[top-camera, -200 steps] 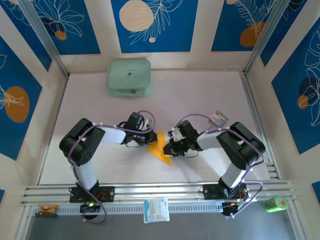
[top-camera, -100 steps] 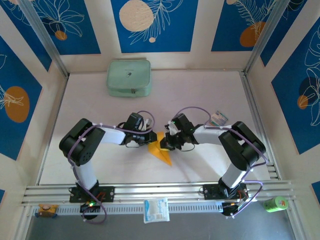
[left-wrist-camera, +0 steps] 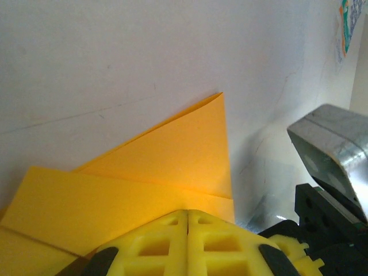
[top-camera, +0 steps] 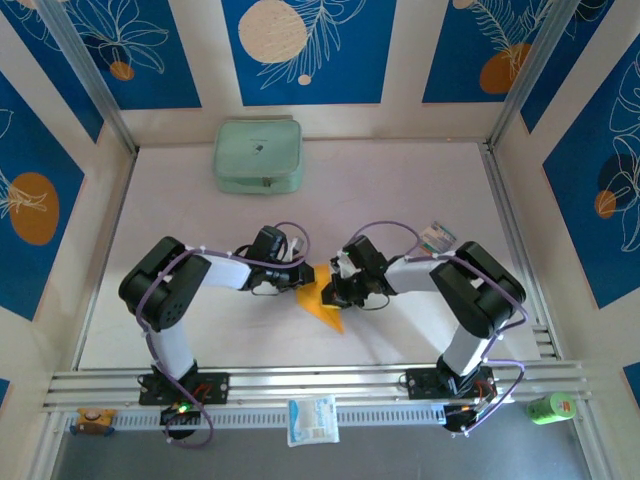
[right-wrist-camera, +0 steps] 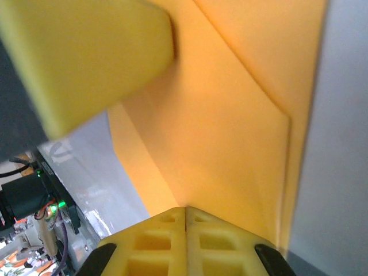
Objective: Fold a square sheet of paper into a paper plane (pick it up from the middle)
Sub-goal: Fourth fold the wing at the center of the table.
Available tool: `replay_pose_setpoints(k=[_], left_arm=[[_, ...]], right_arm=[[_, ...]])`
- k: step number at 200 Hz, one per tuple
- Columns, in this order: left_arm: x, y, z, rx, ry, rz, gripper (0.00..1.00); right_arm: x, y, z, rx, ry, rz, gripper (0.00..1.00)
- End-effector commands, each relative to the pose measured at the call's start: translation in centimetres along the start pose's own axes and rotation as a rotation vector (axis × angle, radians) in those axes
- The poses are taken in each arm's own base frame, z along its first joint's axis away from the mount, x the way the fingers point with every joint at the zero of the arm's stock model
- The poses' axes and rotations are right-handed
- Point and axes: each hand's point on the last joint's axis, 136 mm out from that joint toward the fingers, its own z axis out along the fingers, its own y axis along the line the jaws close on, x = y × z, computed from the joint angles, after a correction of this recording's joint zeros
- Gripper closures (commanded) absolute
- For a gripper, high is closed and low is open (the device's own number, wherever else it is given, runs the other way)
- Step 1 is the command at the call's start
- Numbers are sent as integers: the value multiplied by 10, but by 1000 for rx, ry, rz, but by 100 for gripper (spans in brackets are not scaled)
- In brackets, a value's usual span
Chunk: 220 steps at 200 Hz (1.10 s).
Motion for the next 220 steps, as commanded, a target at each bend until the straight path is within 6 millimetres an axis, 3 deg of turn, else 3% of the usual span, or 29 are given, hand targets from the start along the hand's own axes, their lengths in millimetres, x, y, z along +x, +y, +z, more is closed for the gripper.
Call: replay_pose_setpoints(k=[1,56,86,125,160,183,220], left_arm=[[14,42,4,-112,23,-71,100],[13,43,4,-112,18,-76,100],[13,42,3,-111,18,-75,100],[13,40,2,-109,16,-74,100],[13,40,3,-103,17,-77,100],[13,41,1,-111,16,-76,100],[12,44,1,-114,13,-78,100]], right_arm=[[34,-27,-3,70,82,59,98],[57,-41,-12,85,84,84,98],[57,-31,-20,62,66,71,98],[24,11,-23,10,18,-12,98],[3,9,-5,34,22,4,98],[18,-3,2,33,60,36,98],[55,-25,-4,55,83,71,98]])
